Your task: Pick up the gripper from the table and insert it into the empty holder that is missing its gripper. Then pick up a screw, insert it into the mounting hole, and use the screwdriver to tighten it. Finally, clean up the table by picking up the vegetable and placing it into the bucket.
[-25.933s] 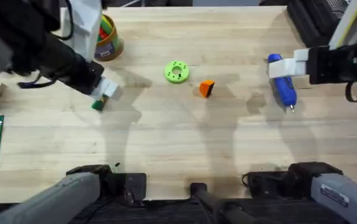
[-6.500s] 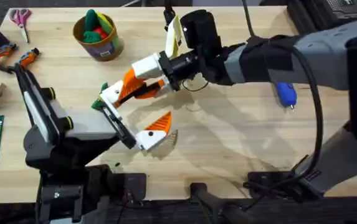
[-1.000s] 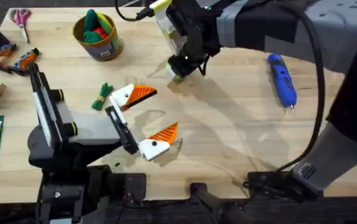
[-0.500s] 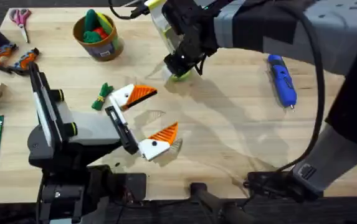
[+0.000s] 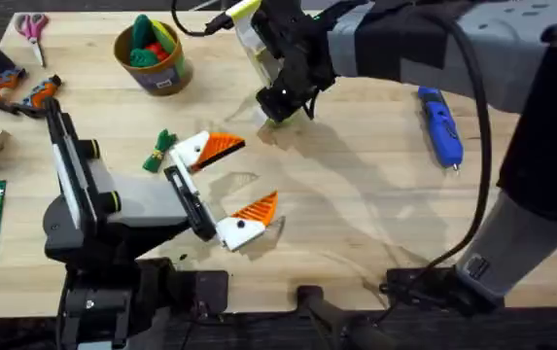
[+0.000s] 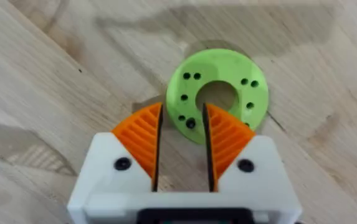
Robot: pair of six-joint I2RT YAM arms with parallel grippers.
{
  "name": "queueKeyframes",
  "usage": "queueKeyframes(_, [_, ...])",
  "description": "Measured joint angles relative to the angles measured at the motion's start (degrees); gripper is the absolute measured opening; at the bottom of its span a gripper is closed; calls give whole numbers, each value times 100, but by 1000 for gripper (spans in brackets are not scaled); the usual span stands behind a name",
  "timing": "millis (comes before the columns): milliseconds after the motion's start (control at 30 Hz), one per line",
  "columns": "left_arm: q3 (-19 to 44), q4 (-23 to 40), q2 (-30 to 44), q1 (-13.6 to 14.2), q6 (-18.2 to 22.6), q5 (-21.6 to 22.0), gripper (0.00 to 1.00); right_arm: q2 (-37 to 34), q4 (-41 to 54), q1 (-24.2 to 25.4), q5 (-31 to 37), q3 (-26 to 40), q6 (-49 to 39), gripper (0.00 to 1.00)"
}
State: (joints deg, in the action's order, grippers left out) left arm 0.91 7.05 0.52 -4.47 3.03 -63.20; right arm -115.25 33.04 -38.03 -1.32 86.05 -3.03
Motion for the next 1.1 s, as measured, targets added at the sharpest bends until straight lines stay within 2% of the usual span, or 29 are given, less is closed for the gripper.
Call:
queueKeyframes(200, [0, 0, -1, 0, 0, 0, 985, -1, 0, -1, 2, -1, -1, 313])
queueKeyframes(633, [0, 0, -1, 0, 0, 0, 985, -16, 1, 1, 25, 5, -2, 286])
queueKeyframes(1100, [0, 0, -1, 0, 0, 0, 985, -22, 63, -16, 520, 16, -1, 268])
